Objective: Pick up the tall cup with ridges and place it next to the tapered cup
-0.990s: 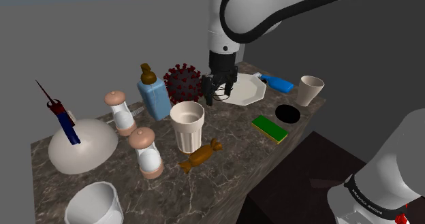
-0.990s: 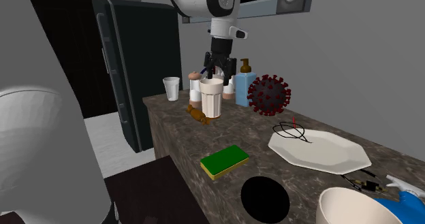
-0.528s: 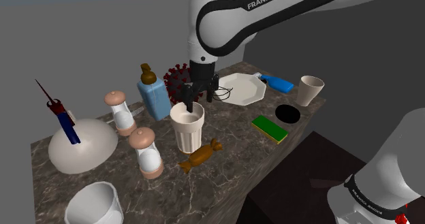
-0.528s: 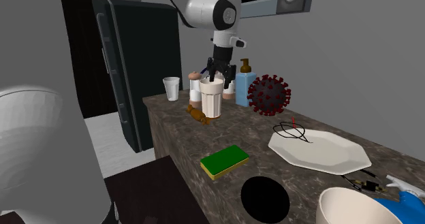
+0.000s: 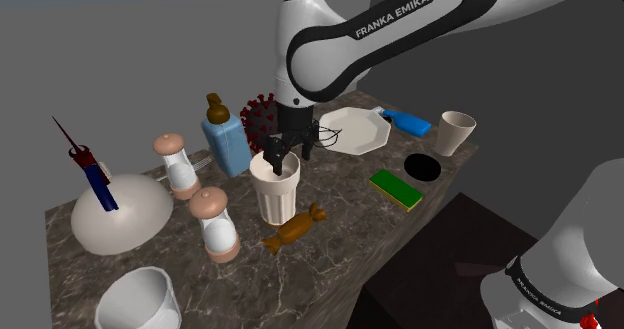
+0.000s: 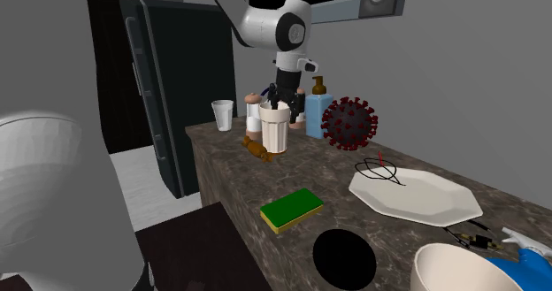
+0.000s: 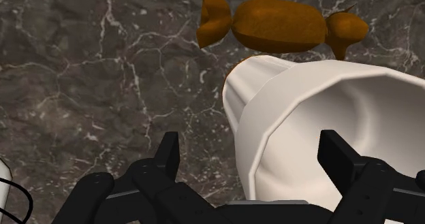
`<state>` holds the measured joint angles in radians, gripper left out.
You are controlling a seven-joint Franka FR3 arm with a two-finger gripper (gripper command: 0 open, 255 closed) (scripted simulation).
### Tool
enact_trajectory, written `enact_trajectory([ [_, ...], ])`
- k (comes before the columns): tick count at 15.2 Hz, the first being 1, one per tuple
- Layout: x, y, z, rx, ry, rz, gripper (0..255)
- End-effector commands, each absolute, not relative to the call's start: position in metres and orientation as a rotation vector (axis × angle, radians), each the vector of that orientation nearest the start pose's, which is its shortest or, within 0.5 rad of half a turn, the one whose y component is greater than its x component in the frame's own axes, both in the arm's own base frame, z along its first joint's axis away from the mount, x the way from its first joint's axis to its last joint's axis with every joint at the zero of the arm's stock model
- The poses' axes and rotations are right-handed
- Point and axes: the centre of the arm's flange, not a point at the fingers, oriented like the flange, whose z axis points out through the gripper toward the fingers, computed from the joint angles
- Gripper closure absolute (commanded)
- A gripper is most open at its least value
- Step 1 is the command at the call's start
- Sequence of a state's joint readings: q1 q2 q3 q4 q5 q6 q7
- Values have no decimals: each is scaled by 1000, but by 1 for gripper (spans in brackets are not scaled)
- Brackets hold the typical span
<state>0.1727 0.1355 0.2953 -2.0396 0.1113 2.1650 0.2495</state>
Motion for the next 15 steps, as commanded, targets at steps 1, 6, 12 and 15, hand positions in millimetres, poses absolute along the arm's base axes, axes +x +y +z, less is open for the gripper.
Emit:
enact_trajectory([
  [1,512,260,380,-3011,-231,77,0],
  [6,512,260,380,-3011,-231,77,255],
  [12,512,260,380,-3011,-231,77,255],
  [15,512,260,380,-3011,-231,77,255],
])
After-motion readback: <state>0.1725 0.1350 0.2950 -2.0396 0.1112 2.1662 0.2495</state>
